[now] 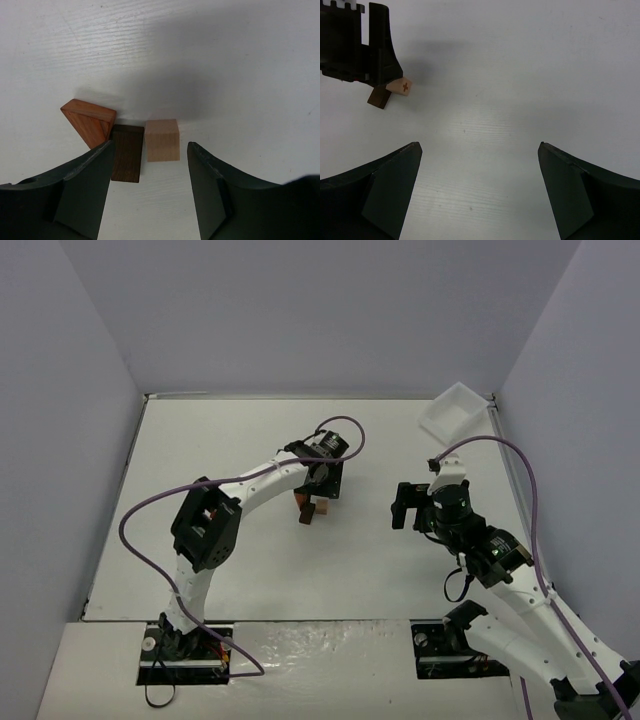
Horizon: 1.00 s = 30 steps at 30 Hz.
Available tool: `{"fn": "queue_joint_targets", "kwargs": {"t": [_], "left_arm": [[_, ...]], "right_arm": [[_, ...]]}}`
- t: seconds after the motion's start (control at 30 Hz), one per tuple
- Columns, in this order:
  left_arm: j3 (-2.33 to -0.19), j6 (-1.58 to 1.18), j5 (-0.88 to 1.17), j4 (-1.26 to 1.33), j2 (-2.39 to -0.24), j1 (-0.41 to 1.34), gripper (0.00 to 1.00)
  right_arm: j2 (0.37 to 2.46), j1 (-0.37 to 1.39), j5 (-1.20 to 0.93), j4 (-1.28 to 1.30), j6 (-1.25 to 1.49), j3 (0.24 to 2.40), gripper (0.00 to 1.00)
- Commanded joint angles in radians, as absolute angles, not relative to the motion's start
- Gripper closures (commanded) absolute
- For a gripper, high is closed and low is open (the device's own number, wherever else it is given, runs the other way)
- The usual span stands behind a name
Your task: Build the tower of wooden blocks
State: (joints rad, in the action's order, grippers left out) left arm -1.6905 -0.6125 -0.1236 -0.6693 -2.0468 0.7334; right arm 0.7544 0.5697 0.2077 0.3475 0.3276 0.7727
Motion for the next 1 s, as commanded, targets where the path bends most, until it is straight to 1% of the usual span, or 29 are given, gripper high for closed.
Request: {"fn": "queue_joint_targets", "kwargs": {"t": [0.0, 0.17, 0.27, 0.8, 0.9, 0.93, 0.97], "left_arm": [[-1.749, -0.681, -0.160, -0.646, -2.023, 0.743, 0.44], [-1.751, -0.690, -0.150, -0.646, -2.043, 0.749, 0.45], [-1.747, -0.696, -0.153, -0.646, -2.048, 0.760, 0.51], [-1.732, -0.701, -0.153, -0.649, -2.086, 0.769, 0.52], [-1.733, -0.698, -0.153, -0.649, -2.084, 0.769, 0.56], [-1.734, -0.695, -0.153, -0.649, -2.083, 0.769, 0.58], [-1.735, -0.693, -0.153, -0.649, -2.081, 0.770, 0.63]], "right_arm": [[0.747, 0.565, 0.215, 0.287, 0.339, 0.795, 0.00], [0.746, 0.565, 0.218, 0.287, 0.337, 0.789, 0.00], [0.743, 0.565, 0.219, 0.287, 0.336, 0.784, 0.00], [0.732, 0.565, 0.229, 0.287, 0.333, 0.778, 0.00], [0.726, 0.565, 0.230, 0.288, 0.334, 0.777, 0.00], [0.724, 0.565, 0.230, 0.288, 0.334, 0.776, 0.00], [0.724, 0.565, 0.229, 0.288, 0.333, 0.776, 0.00]]}}
